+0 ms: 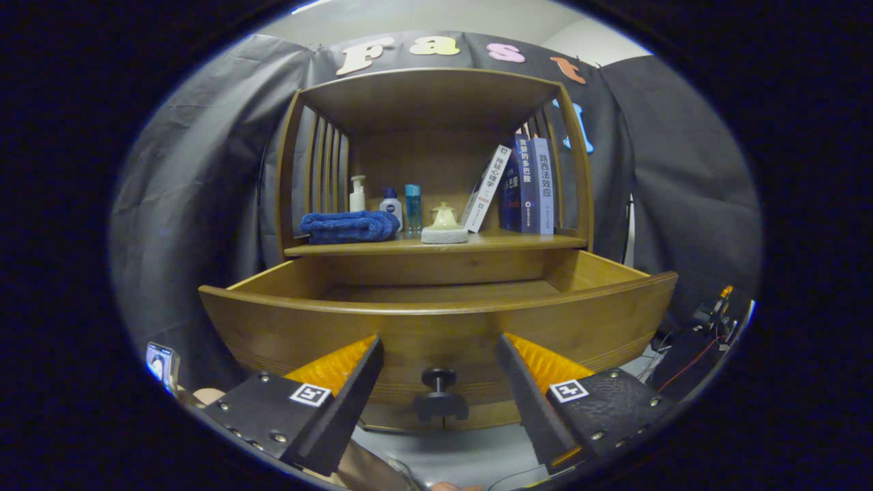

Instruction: Pull open the drawer, take out the items inside it, and place them on the countertop above the cabinet.

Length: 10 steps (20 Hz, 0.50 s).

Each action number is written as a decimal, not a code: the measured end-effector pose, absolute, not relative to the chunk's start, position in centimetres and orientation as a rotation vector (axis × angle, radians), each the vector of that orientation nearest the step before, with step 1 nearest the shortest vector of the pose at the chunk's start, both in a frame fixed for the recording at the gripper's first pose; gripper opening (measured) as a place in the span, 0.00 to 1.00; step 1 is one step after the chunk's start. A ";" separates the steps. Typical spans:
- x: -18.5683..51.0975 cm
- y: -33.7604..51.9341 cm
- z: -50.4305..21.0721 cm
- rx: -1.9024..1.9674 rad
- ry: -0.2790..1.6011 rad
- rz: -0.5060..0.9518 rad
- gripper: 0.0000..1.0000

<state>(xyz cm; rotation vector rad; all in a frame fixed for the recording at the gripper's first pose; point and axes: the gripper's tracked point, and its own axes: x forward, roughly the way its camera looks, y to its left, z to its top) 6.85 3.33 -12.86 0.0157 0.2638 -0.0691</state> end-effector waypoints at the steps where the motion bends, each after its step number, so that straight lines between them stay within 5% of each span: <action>1: 6.9 3.2 -12.8 0.014 0.263 -0.066 1.00; 10: 8.2 2.8 -12.9 0.005 0.271 -0.048 1.00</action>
